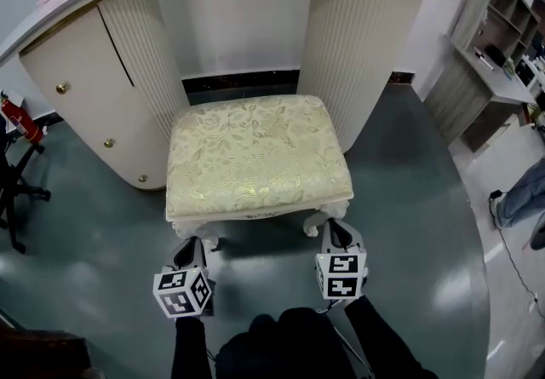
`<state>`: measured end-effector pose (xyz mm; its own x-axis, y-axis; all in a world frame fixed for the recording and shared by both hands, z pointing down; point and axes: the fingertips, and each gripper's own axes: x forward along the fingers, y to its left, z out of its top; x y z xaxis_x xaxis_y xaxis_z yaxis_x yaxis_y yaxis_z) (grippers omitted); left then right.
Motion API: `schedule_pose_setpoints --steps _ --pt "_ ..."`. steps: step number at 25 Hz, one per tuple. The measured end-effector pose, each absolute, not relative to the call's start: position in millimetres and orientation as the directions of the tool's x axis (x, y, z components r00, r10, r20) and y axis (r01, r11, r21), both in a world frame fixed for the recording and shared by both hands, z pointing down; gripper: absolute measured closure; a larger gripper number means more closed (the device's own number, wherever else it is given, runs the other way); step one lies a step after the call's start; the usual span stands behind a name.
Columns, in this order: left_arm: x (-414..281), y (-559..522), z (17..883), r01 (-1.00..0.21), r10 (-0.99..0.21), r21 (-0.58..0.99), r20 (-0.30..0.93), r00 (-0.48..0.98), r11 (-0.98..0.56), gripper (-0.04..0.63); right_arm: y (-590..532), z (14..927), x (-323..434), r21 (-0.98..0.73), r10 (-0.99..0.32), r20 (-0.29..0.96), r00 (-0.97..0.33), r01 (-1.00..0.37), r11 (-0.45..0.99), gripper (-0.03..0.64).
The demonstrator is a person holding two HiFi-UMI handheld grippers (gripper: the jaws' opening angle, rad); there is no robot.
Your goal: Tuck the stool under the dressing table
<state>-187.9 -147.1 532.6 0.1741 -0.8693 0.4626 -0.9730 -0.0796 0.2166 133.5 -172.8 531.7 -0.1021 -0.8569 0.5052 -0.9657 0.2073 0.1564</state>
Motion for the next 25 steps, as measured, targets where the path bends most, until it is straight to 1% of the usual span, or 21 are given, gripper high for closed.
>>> schedule_pose_setpoints --steps 5,11,25 --pt "-187.1 -152.7 544.1 -0.97 -0.884 0.234 0.437 0.167 -0.068 0.588 -178.7 543.3 135.0 0.161 -0.865 0.491 -0.106 -0.965 0.209 0.612" --pt "-181.8 -133.3 532.7 -0.968 -0.871 0.239 0.459 0.176 -0.069 0.588 -170.9 531.2 138.6 0.141 -0.851 0.515 -0.1 -0.97 0.199 0.612" --pt "-178.8 -132.6 536.1 -0.968 -0.879 0.246 0.447 0.165 -0.057 0.588 -177.8 534.1 140.5 0.128 -0.849 0.518 -0.109 -0.971 0.203 0.612"
